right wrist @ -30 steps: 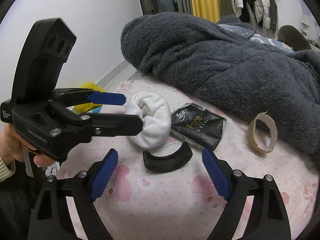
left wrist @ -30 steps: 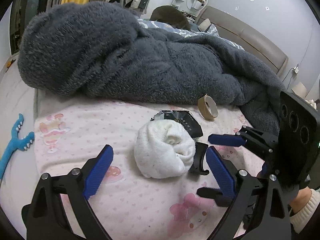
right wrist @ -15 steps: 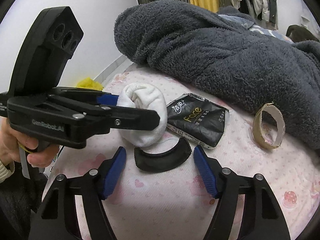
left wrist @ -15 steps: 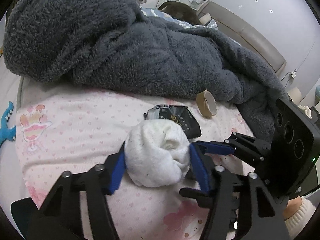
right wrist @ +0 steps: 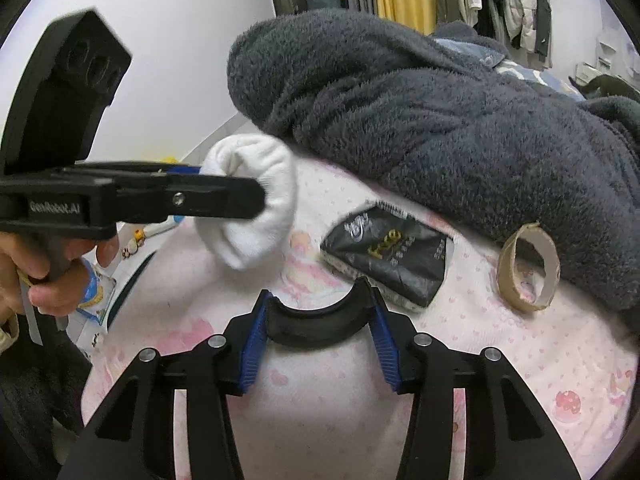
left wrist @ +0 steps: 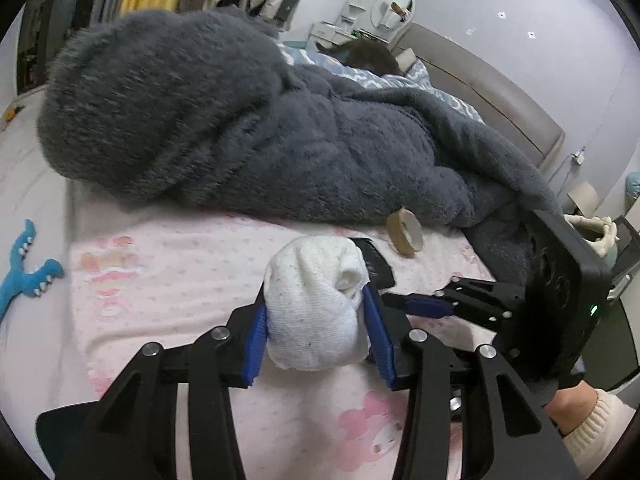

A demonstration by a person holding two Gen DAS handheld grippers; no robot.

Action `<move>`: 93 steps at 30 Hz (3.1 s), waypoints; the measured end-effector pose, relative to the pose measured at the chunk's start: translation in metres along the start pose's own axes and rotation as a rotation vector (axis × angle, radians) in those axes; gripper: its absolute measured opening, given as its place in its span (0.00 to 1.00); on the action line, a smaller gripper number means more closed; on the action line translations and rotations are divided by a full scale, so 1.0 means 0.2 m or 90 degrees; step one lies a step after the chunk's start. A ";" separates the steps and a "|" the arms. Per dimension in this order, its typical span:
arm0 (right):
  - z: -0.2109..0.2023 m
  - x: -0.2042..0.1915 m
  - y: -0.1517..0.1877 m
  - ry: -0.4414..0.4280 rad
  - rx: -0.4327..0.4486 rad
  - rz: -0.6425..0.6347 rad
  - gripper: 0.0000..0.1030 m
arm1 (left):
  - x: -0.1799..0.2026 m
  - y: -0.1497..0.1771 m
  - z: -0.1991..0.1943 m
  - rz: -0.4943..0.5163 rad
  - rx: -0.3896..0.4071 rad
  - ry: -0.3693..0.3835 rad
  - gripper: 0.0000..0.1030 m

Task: Collect trash
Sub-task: 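Grasp the rolled white sock with the left tool, then carry the white sock with the left tool over the green bin, then open the left tool over the green bin to drop the sock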

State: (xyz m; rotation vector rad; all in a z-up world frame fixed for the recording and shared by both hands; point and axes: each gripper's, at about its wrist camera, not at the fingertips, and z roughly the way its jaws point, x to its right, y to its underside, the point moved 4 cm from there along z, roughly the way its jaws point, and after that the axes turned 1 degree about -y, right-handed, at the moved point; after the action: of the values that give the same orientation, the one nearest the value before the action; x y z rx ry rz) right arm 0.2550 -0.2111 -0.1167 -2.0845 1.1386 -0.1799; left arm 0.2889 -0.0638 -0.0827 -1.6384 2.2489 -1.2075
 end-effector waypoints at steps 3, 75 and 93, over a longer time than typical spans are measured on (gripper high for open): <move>-0.02 -0.02 -0.04 0.002 0.014 0.006 0.47 | -0.05 0.00 -0.05 -0.003 0.012 -0.024 0.46; 0.76 -1.24 -0.29 -0.124 -0.216 -0.029 0.47 | -1.14 1.07 -0.43 -0.167 -0.315 -0.225 0.71; 0.99 -1.34 -0.10 -0.100 -0.326 -0.052 0.47 | -1.21 0.86 -0.80 -0.154 -0.115 -0.275 0.78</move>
State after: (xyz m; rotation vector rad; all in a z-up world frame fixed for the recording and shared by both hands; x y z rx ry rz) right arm 0.1960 0.1100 -0.1873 -2.5394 1.0825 0.2625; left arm 0.1786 0.2425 -0.1699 -2.0486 1.9765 -0.6132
